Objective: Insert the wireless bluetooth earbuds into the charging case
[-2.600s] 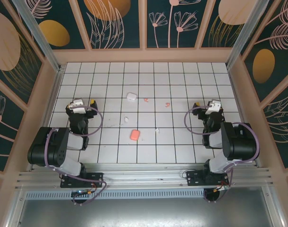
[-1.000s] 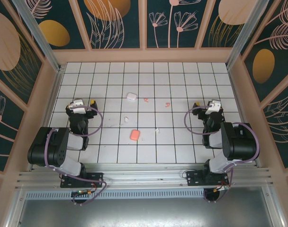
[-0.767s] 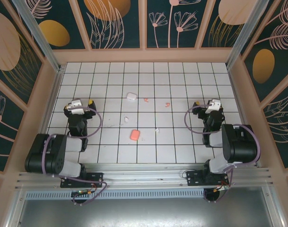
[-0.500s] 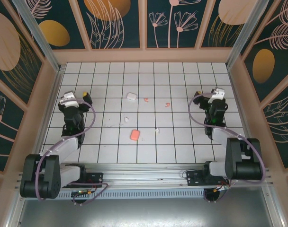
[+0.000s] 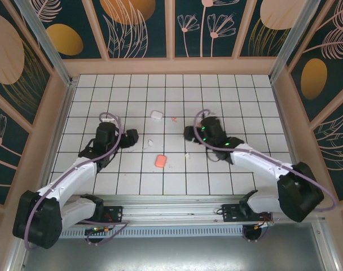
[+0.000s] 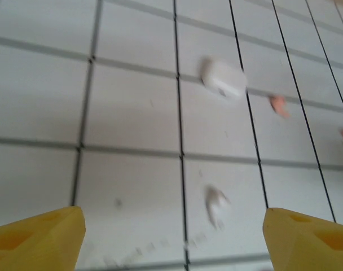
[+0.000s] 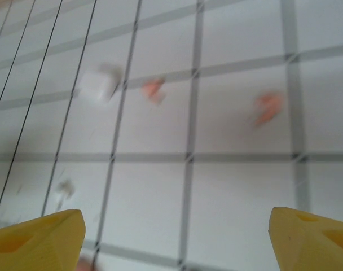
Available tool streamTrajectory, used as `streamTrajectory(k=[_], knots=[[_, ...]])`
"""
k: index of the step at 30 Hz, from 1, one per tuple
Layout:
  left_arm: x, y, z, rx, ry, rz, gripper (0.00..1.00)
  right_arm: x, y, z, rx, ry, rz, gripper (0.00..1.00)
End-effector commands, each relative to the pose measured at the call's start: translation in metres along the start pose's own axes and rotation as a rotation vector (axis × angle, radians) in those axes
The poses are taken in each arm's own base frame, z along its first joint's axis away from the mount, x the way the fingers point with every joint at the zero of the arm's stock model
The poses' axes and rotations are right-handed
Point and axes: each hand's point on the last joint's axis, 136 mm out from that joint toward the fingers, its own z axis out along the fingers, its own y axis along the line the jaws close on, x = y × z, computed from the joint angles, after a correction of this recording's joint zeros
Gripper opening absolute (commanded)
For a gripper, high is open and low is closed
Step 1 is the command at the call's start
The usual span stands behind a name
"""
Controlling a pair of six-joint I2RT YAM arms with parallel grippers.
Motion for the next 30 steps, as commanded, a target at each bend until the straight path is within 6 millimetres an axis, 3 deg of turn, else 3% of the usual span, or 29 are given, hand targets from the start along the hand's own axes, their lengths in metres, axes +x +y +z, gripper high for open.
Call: streamTrajectory(k=[1, 3, 6, 9, 12, 14, 18, 23, 30], knots=[[0.035, 0.002, -0.008, -0.009, 0.119, -0.083, 0.78, 0.037, 0.028, 0.009, 0.046, 0.131, 0.057, 0.85], [0.051, -0.005, -0.006, 0.022, 0.167, -0.069, 0.75, 0.046, 0.046, 0.017, 0.027, 0.205, -0.014, 0.86], [0.082, -0.019, -0.001, 0.044, 0.272, -0.040, 0.70, 0.061, 0.071, 0.025, -0.149, 0.331, -0.072, 0.83], [0.097, -0.040, -0.004, 0.081, 0.292, 0.022, 0.70, 0.058, 0.077, 0.024, -0.230, 0.367, -0.054, 0.82], [0.105, -0.072, -0.011, 0.160, 0.251, 0.160, 0.73, 0.043, 0.059, 0.020, -0.222, 0.362, 0.019, 0.82], [0.112, -0.082, -0.009, 0.157, 0.263, 0.214, 0.76, 0.031, 0.046, 0.013, -0.251, 0.353, 0.078, 0.82], [0.120, -0.085, 0.003, 0.108, 0.303, 0.250, 0.77, 0.011, 0.015, -0.002, -0.204, 0.297, 0.106, 0.82], [0.135, -0.090, 0.016, 0.077, 0.382, 0.316, 0.77, 0.010, -0.014, -0.008, -0.121, 0.278, 0.101, 0.82], [0.144, -0.090, 0.029, 0.002, 0.427, 0.381, 0.75, 0.013, -0.023, -0.005, -0.125, 0.267, 0.123, 0.83]])
